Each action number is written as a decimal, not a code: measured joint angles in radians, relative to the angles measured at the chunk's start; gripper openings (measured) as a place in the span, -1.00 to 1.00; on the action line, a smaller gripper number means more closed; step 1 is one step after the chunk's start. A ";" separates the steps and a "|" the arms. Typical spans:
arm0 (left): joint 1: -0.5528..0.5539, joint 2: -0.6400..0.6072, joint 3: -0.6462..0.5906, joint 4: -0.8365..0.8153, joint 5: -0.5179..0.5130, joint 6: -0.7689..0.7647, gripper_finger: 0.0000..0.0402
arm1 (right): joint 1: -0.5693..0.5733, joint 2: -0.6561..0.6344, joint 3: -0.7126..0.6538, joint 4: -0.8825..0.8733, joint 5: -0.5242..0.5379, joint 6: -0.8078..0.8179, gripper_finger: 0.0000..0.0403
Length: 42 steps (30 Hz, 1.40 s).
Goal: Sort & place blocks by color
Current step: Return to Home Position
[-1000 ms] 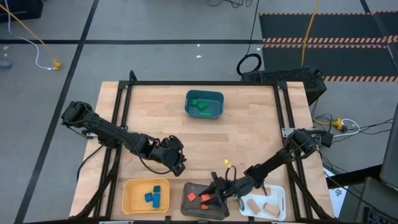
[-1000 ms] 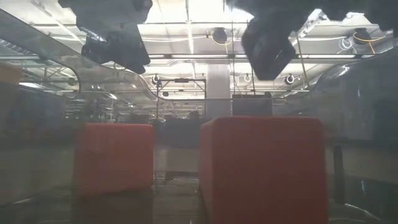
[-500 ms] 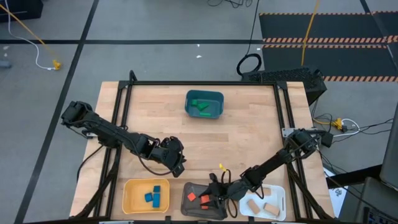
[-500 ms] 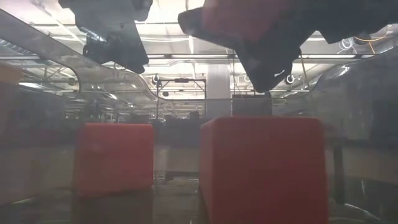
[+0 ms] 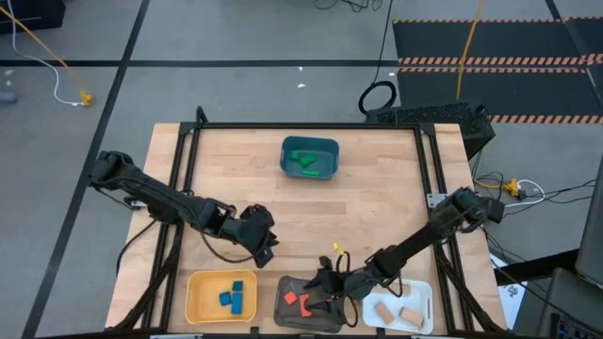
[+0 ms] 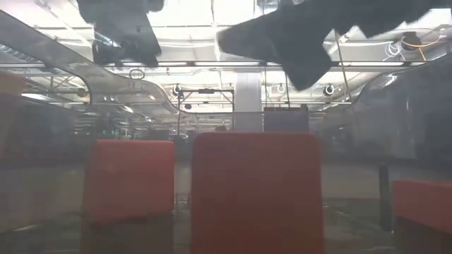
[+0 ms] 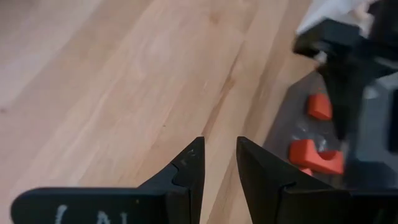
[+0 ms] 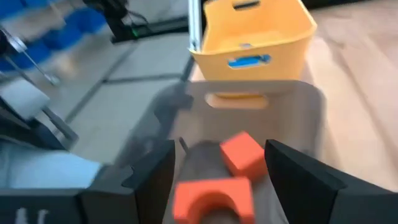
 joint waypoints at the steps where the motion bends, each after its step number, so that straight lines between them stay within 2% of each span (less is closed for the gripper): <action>1: 0.000 -0.023 0.000 -0.012 -0.001 0.009 -0.54 | -0.005 -0.029 0.000 -0.061 -0.001 0.000 0.20; 7: -0.004 -0.215 0.000 -0.073 -0.078 0.093 -0.54 | -0.045 -0.230 0.000 -0.447 0.002 -0.068 0.20; 12: -0.018 -0.373 0.000 -0.144 -0.202 0.165 -0.54 | -0.078 -0.355 -0.072 -0.484 0.002 -0.199 0.20; 17: -0.039 -0.484 0.000 -0.253 -0.298 0.193 -0.54 | -0.129 -0.482 -0.258 -0.353 0.002 -0.213 0.20; 22: -0.048 -0.558 0.000 -0.371 -0.372 0.185 -0.54 | -0.183 -0.594 -0.486 -0.088 0.002 -0.131 0.20; 28: -0.046 -0.595 0.000 -0.455 -0.487 0.142 -0.54 | -0.220 -0.671 -0.716 0.214 0.002 -0.113 0.20; 35: -0.039 -0.592 0.000 -0.494 -0.494 0.117 -0.54 | -0.250 -0.684 -0.892 0.484 0.002 -0.113 0.20; 42: -0.039 -0.592 0.000 -0.533 -0.495 0.096 -0.54 | -0.253 -0.684 -0.971 0.526 0.002 -0.099 0.20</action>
